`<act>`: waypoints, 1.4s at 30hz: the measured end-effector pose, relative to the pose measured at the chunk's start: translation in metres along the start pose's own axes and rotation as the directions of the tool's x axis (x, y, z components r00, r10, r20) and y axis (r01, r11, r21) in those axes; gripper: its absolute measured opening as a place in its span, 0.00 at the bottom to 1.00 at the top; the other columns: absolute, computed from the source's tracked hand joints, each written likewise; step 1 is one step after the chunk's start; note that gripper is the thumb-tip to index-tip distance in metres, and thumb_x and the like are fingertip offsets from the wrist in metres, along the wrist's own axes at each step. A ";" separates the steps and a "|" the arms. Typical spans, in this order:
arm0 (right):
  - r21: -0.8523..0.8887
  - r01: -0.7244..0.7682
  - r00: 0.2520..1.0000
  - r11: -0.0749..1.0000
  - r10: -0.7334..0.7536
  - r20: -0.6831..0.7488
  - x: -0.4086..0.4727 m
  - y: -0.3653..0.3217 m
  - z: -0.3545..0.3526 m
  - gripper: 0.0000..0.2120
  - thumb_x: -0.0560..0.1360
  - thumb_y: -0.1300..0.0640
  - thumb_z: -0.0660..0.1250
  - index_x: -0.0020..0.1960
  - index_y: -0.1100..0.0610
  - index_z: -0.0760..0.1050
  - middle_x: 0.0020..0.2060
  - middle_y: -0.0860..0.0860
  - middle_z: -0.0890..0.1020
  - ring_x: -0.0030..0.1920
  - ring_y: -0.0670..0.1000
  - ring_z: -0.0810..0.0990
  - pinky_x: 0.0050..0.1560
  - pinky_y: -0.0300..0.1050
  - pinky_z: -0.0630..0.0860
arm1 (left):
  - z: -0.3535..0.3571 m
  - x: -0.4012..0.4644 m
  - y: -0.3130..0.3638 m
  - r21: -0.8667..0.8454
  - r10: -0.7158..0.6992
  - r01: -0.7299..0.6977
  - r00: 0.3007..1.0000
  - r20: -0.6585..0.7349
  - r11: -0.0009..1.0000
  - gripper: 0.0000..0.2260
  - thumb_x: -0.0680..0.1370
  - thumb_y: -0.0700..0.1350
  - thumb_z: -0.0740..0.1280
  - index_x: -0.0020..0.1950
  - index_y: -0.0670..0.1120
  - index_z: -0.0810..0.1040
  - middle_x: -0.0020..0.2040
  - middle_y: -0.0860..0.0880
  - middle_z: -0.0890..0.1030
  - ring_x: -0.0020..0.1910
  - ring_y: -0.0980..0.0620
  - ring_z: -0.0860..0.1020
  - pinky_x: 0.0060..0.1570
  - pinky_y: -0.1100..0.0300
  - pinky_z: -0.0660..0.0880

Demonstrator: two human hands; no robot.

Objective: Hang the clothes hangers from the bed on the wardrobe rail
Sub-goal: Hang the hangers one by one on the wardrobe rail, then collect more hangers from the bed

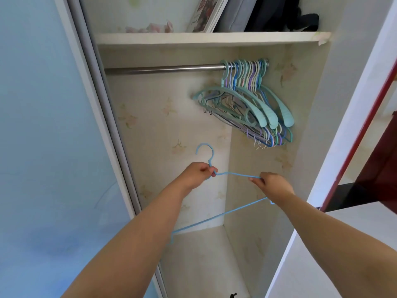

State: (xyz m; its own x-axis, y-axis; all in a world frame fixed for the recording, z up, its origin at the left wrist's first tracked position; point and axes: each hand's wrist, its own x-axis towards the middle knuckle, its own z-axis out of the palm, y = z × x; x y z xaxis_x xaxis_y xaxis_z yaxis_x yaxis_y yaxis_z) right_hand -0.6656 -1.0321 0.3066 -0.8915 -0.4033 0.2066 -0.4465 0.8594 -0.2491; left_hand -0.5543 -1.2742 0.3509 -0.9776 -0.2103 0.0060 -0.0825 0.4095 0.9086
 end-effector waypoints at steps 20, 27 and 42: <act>0.496 0.151 0.965 0.855 -0.020 -0.261 0.035 -0.140 -0.106 0.21 0.80 0.64 0.52 0.72 0.55 0.64 0.53 0.63 0.79 0.52 0.62 0.78 0.51 0.49 0.72 | -0.017 0.023 -0.014 -0.154 -0.203 0.149 0.874 -0.442 0.977 0.16 0.79 0.43 0.61 0.67 0.45 0.69 0.61 0.46 0.78 0.59 0.45 0.75 0.59 0.54 0.72; 0.501 0.007 0.995 0.865 0.043 -0.089 0.082 -0.156 -0.119 0.25 0.78 0.69 0.54 0.74 0.57 0.63 0.63 0.62 0.74 0.57 0.58 0.75 0.51 0.43 0.74 | -0.032 0.011 -0.007 -0.257 -0.231 0.133 0.885 -0.403 0.957 0.17 0.80 0.41 0.60 0.70 0.44 0.68 0.63 0.46 0.75 0.51 0.51 0.72 0.49 0.62 0.66; 0.690 -0.173 0.943 0.702 0.321 -0.090 -0.040 -0.091 -0.028 0.19 0.77 0.64 0.58 0.68 0.58 0.67 0.59 0.58 0.74 0.54 0.51 0.75 0.58 0.46 0.72 | 0.035 -0.023 -0.037 -0.152 -0.195 0.184 0.979 -0.059 0.971 0.13 0.77 0.39 0.58 0.56 0.51 0.79 0.52 0.49 0.77 0.51 0.46 0.74 0.54 0.55 0.72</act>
State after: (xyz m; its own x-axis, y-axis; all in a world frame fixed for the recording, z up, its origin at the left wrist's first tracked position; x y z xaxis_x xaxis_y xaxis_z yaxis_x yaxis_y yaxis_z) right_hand -0.5876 -1.0851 0.3476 -0.9769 -0.0762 0.1998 -0.2123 0.4565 -0.8640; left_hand -0.5353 -1.2535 0.3024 -0.9296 -0.3382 -0.1467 -0.2309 0.2242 0.9468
